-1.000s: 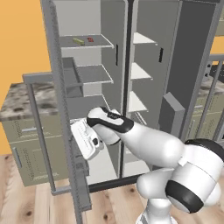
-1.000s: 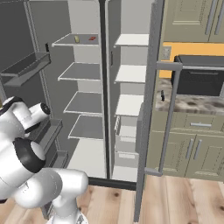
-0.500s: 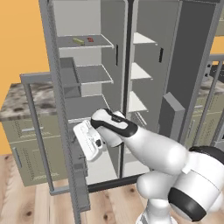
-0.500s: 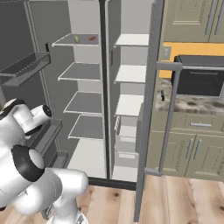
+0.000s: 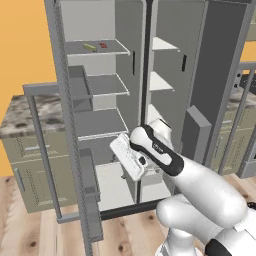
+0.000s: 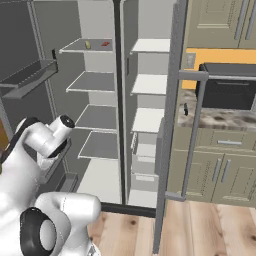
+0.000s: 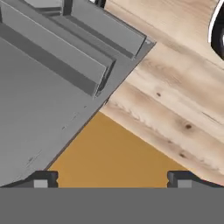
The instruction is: Retrieve the butter from the fridge and place it on a plate on the dining table. Then retrieve the butter knife by the fridge and place it near the plate.
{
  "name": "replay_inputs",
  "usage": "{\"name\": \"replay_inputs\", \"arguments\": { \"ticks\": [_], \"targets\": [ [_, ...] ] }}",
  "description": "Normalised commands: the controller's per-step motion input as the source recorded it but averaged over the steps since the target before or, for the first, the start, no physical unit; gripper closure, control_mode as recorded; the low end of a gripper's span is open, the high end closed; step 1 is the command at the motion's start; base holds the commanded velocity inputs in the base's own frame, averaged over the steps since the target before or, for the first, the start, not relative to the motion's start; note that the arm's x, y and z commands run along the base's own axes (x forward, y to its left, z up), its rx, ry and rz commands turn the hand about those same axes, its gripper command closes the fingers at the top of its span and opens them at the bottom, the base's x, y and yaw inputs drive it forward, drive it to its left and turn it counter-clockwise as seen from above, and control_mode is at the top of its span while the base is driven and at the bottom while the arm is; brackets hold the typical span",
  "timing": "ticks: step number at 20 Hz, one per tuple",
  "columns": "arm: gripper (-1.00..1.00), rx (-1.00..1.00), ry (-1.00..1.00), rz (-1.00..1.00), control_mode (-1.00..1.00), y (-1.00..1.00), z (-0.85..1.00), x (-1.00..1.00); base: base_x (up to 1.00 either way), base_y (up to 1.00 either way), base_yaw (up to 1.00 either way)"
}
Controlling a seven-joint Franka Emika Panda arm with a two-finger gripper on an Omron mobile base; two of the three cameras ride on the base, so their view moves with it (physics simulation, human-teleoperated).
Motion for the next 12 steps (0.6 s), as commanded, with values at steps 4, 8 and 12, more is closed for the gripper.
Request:
{"name": "replay_inputs", "arguments": {
  "ticks": [4, 8, 12],
  "targets": [
    [-1.00, -0.45, -0.34, 0.44, -1.00, -0.96, 0.11, 0.03, 0.00, 0.00, 0.00],
    [-1.00, -0.48, -0.24, 0.63, -1.00, -0.27, 0.17, -0.09, 0.00, 0.00, 0.00],
    [-1.00, -0.43, -0.11, 0.63, -1.00, -0.19, 0.00, -0.06, 0.00, 0.00, 0.00]
  ]
}}
